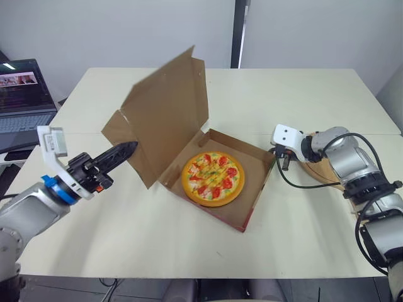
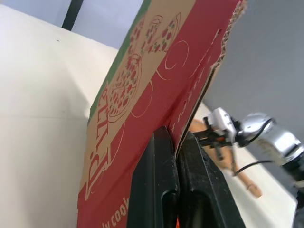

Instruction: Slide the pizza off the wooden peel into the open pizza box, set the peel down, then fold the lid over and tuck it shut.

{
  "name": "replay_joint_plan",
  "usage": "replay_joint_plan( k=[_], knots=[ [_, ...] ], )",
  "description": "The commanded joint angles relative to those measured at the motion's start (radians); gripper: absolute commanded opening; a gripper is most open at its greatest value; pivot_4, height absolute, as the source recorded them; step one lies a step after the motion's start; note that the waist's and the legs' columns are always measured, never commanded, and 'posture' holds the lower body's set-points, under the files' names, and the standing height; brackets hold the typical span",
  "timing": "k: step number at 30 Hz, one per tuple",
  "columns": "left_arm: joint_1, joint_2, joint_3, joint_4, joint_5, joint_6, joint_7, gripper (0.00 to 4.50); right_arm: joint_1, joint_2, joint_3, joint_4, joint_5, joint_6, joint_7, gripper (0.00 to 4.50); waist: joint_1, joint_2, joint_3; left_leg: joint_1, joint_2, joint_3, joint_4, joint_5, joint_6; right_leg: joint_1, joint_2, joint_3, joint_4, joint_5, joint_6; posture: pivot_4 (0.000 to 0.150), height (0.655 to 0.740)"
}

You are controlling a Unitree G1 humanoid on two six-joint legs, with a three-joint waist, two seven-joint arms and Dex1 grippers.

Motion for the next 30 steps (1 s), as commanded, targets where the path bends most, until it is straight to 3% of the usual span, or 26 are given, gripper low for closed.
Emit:
replay_joint_plan(
  k=[1, 10, 15, 24, 30],
  knots=[
    [-0.097, 0.029, -0.055, 0.053, 0.114, -0.008, -0.096, 0.00, 0.043, -0.026, -0.030, -0.151, 0.057, 0.041, 0.076, 0.04, 0.000, 0.000, 0.000, 0.000, 0.000, 0.000, 0.000, 0.000, 0.000, 0.000, 0.000, 0.000, 0.000, 0.000, 0.000, 0.150, 0.7400],
    [-0.396, 0.009, -0.206, 0.300, 0.416, -0.072, -0.283, 0.00, 0.150, -0.016, -0.060, -0.414, 0.117, 0.197, 0.062, 0.04, -0.001, 0.000, 0.000, 0.000, 0.000, -0.001, 0.000, 0.000, 0.000, 0.000, 0.000, -0.001, 0.000, 0.000, 0.000, 0.150, 0.7400],
    [-0.489, -0.035, -0.223, 0.409, 0.549, -0.149, -0.312, 0.00, 0.203, 0.010, -0.080, -0.534, 0.151, 0.282, 0.004, 0.04, 0.000, 0.000, 0.000, -0.001, 0.000, -0.001, 0.000, 0.000, 0.000, -0.002, 0.000, 0.000, 0.000, 0.000, 0.000, 0.150, 0.7400],
    [-0.553, -0.097, -0.229, 0.496, 0.711, -0.257, -0.344, 0.00, 0.258, 0.090, -0.077, -0.619, 0.171, 0.355, -0.121, 0.04, -0.001, 0.000, 0.000, -0.002, 0.000, -0.001, 0.001, 0.000, -0.001, -0.003, -0.001, 0.000, 0.001, 0.000, 0.000, 0.150, 0.7400],
    [-0.550, -0.129, -0.218, 0.500, 0.747, -0.266, -0.362, 0.00, 0.275, 0.129, -0.082, -0.631, 0.178, 0.370, -0.179, 0.04, -0.002, 0.000, 0.000, -0.002, 0.000, -0.001, 0.001, 0.000, -0.001, -0.004, -0.001, 0.000, 0.001, 0.001, 0.000, 0.150, 0.7400]
  ],
)
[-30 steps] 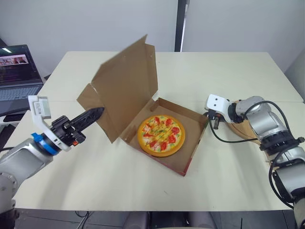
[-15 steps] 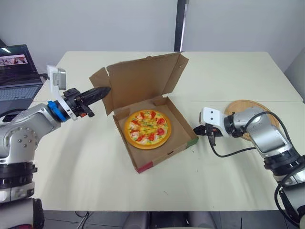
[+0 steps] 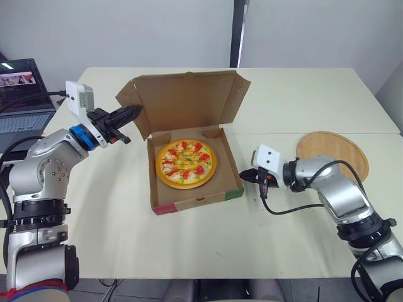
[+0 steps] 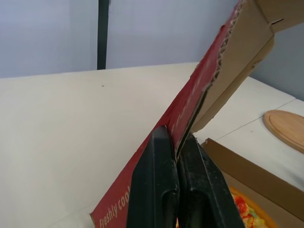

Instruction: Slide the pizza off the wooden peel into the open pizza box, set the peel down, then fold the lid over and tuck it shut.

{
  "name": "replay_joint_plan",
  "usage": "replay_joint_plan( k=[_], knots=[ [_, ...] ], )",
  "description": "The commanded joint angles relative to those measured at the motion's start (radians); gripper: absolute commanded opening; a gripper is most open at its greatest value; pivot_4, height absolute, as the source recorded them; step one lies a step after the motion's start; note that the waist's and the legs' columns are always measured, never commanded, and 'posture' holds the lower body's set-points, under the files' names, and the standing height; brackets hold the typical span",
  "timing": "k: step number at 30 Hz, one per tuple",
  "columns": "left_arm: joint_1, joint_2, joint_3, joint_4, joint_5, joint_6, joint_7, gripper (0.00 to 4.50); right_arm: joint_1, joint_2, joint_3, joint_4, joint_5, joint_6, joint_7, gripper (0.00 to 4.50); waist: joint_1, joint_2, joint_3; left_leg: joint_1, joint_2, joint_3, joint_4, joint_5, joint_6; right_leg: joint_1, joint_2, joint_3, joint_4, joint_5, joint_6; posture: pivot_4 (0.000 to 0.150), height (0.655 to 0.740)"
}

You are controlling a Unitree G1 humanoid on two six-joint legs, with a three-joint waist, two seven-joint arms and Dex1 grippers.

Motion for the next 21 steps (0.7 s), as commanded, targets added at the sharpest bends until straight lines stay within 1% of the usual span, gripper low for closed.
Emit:
replay_joint_plan(
  k=[1, 4, 5, 7, 8, 9, 10, 13, 15, 18, 21],
  knots=[
    [-0.017, -0.007, 0.017, -0.018, 0.013, -0.016, -0.020, 0.00, -0.001, 0.018, -0.030, -0.031, 0.015, -0.007, -0.047, 0.04, 0.000, 0.000, 0.000, 0.000, 0.000, 0.000, 0.000, 0.000, 0.000, 0.000, 0.000, 0.000, 0.000, 0.000, 0.000, 0.150, 0.7400],
    [-0.019, -0.011, 0.025, -0.016, 0.022, -0.022, -0.021, 0.00, -0.021, 0.045, -0.106, 0.017, 0.032, -0.035, -0.109, 0.04, 0.001, 0.000, 0.000, 0.000, 0.000, 0.000, 0.000, 0.000, 0.000, 0.000, 0.000, 0.000, 0.000, 0.000, 0.000, 0.150, 0.7400],
    [-0.019, -0.010, 0.028, -0.015, 0.025, -0.023, -0.021, 0.00, -0.036, 0.056, -0.131, 0.042, 0.036, -0.047, -0.133, 0.42, 0.001, 0.000, 0.000, 0.000, 0.000, 0.000, 0.000, 0.000, 0.000, 0.000, 0.000, 0.000, 0.000, 0.000, 0.000, 0.150, 0.7400],
    [-0.019, -0.007, 0.032, -0.016, 0.031, -0.025, -0.023, 0.00, -0.078, 0.090, -0.176, 0.099, 0.048, -0.066, -0.185, 0.95, 0.001, 0.000, 0.000, 0.000, 0.000, 0.000, 0.000, 0.000, 0.000, 0.000, 0.000, 0.000, 0.000, 0.000, 0.000, 0.150, 0.7400],
    [-0.018, -0.006, 0.034, -0.017, 0.035, -0.027, -0.024, 0.00, -0.100, 0.109, -0.193, 0.126, 0.055, -0.071, -0.208, 1.37, 0.000, 0.000, 0.000, 0.000, 0.000, 0.000, 0.000, 0.000, 0.000, 0.000, 0.000, 0.000, 0.000, 0.000, 0.000, 0.150, 0.7400],
    [-0.018, -0.005, 0.035, -0.016, 0.040, -0.029, -0.025, 0.00, -0.122, 0.129, -0.206, 0.153, 0.059, -0.081, -0.229, 1.66, -0.001, 0.000, 0.000, 0.000, 0.000, 0.000, 0.000, 0.000, 0.000, 0.000, 0.000, 0.000, 0.001, 0.000, 0.000, 0.150, 0.7400],
    [-0.018, -0.004, 0.036, -0.016, 0.045, -0.032, -0.025, 0.00, -0.146, 0.150, -0.218, 0.182, 0.061, -0.088, -0.253, 2.05, -0.002, 0.000, 0.000, 0.000, 0.000, 0.000, 0.000, 0.000, 0.000, 0.000, 0.000, 0.000, 0.001, 0.000, 0.000, 0.150, 0.7400],
    [-0.017, -0.003, 0.043, -0.019, 0.054, -0.034, -0.023, 0.00, -0.247, 0.234, -0.275, 0.322, 0.070, -0.110, -0.354, 3.13, -0.010, 0.000, 0.000, 0.000, 0.000, 0.000, 0.000, 0.000, 0.000, -0.001, 0.000, 0.000, 0.001, 0.001, -0.001, 0.150, 0.7400],
    [-0.017, -0.004, 0.046, -0.020, 0.059, -0.033, -0.025, 0.00, -0.314, 0.264, -0.294, 0.435, 0.065, -0.148, -0.395, 3.84, -0.015, 0.000, 0.000, -0.001, 0.000, 0.001, 0.000, 0.000, -0.001, -0.003, 0.000, 0.000, 0.001, 0.001, -0.001, 0.150, 0.7400],
    [-0.018, -0.004, 0.048, -0.023, 0.064, -0.031, -0.027, 0.00, -0.390, 0.285, -0.309, 0.579, 0.071, -0.202, -0.413, 3.84, -0.018, 0.000, 0.000, -0.002, 0.000, 0.000, 0.000, 0.000, -0.001, -0.005, 0.000, 0.000, 0.002, 0.001, -0.002, 0.150, 0.7400],
    [-0.017, -0.003, 0.051, -0.028, 0.070, -0.029, -0.028, 0.00, -0.434, 0.299, -0.316, 0.653, 0.095, -0.244, -0.387, 3.84, -0.024, 0.000, 0.000, -0.005, 0.000, 0.001, 0.000, 0.000, -0.001, -0.007, 0.000, 0.000, 0.002, 0.001, -0.002, 0.150, 0.7400]
  ],
)
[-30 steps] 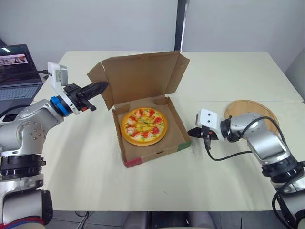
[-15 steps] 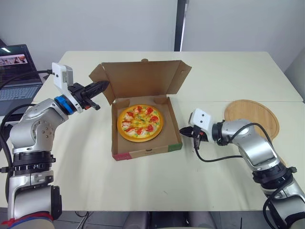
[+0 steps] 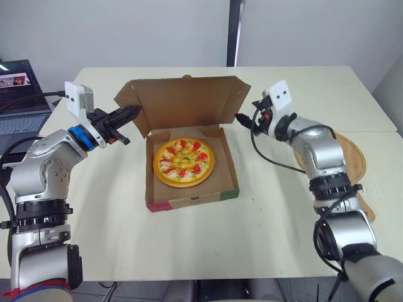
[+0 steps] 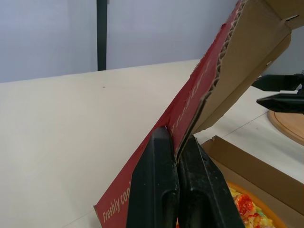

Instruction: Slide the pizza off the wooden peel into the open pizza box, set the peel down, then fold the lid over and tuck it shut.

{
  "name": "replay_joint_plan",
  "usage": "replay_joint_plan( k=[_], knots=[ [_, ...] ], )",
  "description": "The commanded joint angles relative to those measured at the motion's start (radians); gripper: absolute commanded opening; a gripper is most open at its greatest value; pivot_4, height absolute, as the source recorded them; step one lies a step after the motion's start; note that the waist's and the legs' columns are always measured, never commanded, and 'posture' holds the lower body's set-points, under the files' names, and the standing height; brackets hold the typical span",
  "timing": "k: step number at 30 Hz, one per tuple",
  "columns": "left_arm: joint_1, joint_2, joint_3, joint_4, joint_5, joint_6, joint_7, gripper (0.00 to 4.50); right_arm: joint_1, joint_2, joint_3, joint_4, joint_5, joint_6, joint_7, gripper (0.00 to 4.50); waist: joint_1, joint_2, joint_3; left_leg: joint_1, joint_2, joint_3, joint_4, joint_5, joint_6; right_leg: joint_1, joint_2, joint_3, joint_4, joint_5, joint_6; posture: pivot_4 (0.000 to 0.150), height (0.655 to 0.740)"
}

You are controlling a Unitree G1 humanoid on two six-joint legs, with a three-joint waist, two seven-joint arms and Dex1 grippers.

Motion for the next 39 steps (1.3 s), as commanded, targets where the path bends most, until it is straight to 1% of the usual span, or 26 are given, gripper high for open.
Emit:
replay_joint_plan(
  k=[1, 7, 8, 10, 17, 19, 23, 28, 35, 39],
  knots=[
    [-0.015, 0.010, 0.021, -0.029, 0.006, -0.012, -0.008, 0.00, -0.051, 0.012, -0.028, 0.044, 0.036, -0.059, 0.023, 3.84, -0.004, 0.000, 0.000, -0.002, 0.000, 0.000, 0.000, 0.000, 0.000, -0.002, 0.000, 0.000, 0.000, 0.000, 0.000, 0.150, 0.7400],
    [-0.018, 0.007, 0.022, -0.029, 0.014, -0.010, -0.009, 0.00, -0.090, 0.045, -0.014, 0.096, 0.051, -0.098, 0.066, 3.84, -0.020, 0.000, 0.000, -0.004, 0.000, 0.000, 0.001, 0.000, 0.000, -0.004, 0.000, 0.000, 0.001, 0.000, 0.000, 0.150, 0.7400],
    [-0.020, 0.006, 0.022, -0.027, 0.015, -0.010, -0.009, 0.00, -0.098, 0.051, -0.009, 0.112, 0.048, -0.112, 0.070, 3.67, -0.021, 0.000, 0.000, -0.004, 0.000, 0.000, 0.001, 0.000, 0.000, -0.004, 0.000, 0.000, 0.001, 0.000, 0.000, 0.150, 0.7400],
    [-0.024, 0.005, 0.022, -0.026, 0.016, -0.008, -0.007, 0.00, -0.111, 0.061, -0.007, 0.134, 0.045, -0.131, 0.072, 3.22, -0.023, 0.000, 0.000, -0.004, 0.000, -0.001, 0.001, 0.000, 0.000, -0.004, 0.000, 0.000, 0.001, 0.000, 0.000, 0.150, 0.7400],
    [-0.019, 0.005, 0.028, -0.030, 0.018, -0.006, 0.000, 0.00, -0.115, 0.054, 0.007, 0.150, 0.027, -0.150, 0.068, 0.66, -0.026, 0.000, 0.000, -0.004, 0.000, -0.001, 0.001, 0.000, 0.000, -0.004, 0.000, 0.000, 0.001, 0.000, 0.000, 0.150, 0.7400],
    [-0.014, 0.003, 0.030, -0.033, 0.017, -0.006, 0.004, 0.00, -0.111, 0.051, 0.009, 0.144, 0.023, -0.153, 0.065, 0.01, -0.028, 0.000, 0.000, -0.004, 0.000, -0.001, 0.001, 0.000, 0.000, -0.004, 0.000, 0.000, 0.001, 0.000, 0.000, 0.150, 0.7400],
    [-0.001, -0.004, 0.029, -0.067, 0.012, 0.012, 0.025, 0.00, -0.094, 0.045, 0.015, 0.084, 0.013, -0.143, 0.035, 0.01, -0.028, 0.000, 0.000, -0.005, 0.000, -0.001, 0.001, 0.000, 0.000, -0.004, 0.000, 0.000, 0.001, 0.000, 0.000, 0.150, 0.7400],
    [-0.011, -0.022, -0.005, -0.128, 0.018, 0.048, 0.061, 0.00, -0.051, 0.020, 0.014, -0.079, 0.002, -0.060, 0.004, 0.01, -0.027, 0.000, 0.000, -0.006, 0.000, -0.001, 0.002, 0.000, 0.000, -0.005, -0.001, 0.000, 0.002, 0.000, 0.000, 0.150, 0.7400],
    [-0.083, -0.065, -0.070, -0.151, 0.023, 0.108, 0.085, 0.00, 0.041, -0.052, 0.008, -0.377, 0.014, 0.152, -0.032, 0.01, -0.025, 0.000, 0.000, -0.007, -0.001, -0.001, 0.003, 0.000, 0.000, -0.005, -0.001, -0.001, 0.002, 0.001, 0.000, 0.150, 0.7400],
    [-0.138, -0.102, -0.075, -0.124, 0.002, 0.155, 0.099, 0.00, 0.077, -0.070, 0.002, -0.502, 0.026, 0.257, -0.065, 0.01, -0.026, 0.000, 0.000, -0.007, -0.001, 0.000, 0.003, 0.000, 0.000, -0.006, -0.001, 0.000, 0.002, 0.001, 0.000, 0.150, 0.7400]
  ],
)
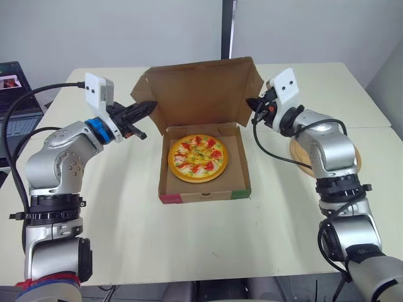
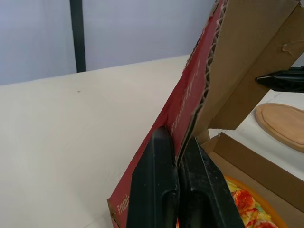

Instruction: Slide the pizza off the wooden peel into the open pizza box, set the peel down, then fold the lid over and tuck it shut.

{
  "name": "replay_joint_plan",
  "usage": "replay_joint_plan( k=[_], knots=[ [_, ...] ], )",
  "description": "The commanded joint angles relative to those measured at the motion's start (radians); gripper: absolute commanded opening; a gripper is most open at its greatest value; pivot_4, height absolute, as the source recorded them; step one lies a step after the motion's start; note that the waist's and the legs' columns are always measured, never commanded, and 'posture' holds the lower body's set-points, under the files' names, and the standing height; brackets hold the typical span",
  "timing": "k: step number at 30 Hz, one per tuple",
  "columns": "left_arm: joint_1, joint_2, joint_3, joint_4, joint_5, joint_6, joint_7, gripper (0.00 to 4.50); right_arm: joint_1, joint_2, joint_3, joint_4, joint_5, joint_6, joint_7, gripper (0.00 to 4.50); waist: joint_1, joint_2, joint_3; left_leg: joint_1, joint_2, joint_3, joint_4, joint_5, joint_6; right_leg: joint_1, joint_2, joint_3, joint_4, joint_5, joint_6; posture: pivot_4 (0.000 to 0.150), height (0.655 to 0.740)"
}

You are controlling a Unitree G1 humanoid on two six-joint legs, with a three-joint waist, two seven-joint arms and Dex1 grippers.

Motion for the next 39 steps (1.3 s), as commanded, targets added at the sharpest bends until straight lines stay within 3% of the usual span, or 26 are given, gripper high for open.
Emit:
replay_joint_plan(
  k=[1, 11, 25, 39],
  knots=[
    [-0.065, -0.032, -0.010, -0.002, -0.021, 0.040, 0.006, 0.00, -0.001, -0.003, -0.019, -0.156, 0.029, 0.072, -0.029, 0.01, 0.000, 0.000, 0.000, 0.000, 0.000, 0.000, 0.000, 0.000, 0.000, 0.000, 0.000, 0.000, 0.000, 0.000, 0.000, 0.150, 0.7400],
    [-0.097, -0.093, -0.037, -0.030, -0.026, 0.143, 0.018, 0.00, 0.067, 0.025, -0.043, -0.353, 0.045, 0.273, -0.122, 0.01, -0.001, 0.000, 0.000, 0.000, 0.000, 0.001, 0.000, 0.000, 0.000, -0.001, 0.000, 0.001, 0.001, 0.000, 0.000, 0.150, 0.7400],
    [0.074, -0.176, 0.075, -0.282, -0.135, 0.293, 0.177, 0.00, 0.204, 0.149, -0.049, -0.582, 0.092, 0.464, -0.235, 0.01, 0.001, 0.000, -0.002, 0.000, 0.000, 0.001, 0.001, 0.000, 0.000, -0.001, 0.000, 0.001, 0.002, 0.000, 0.000, 0.150, 0.7400],
    [0.322, -0.241, 0.141, -0.482, -0.253, 0.336, 0.322, 0.00, 0.438, 0.211, 0.026, -0.697, 0.057, 0.375, -0.309, 0.01, 0.003, -0.001, -0.009, 0.003, 0.001, 0.002, 0.000, 0.000, 0.000, 0.001, 0.000, 0.002, 0.002, 0.000, 0.000, 0.150, 0.7400]
  ],
)
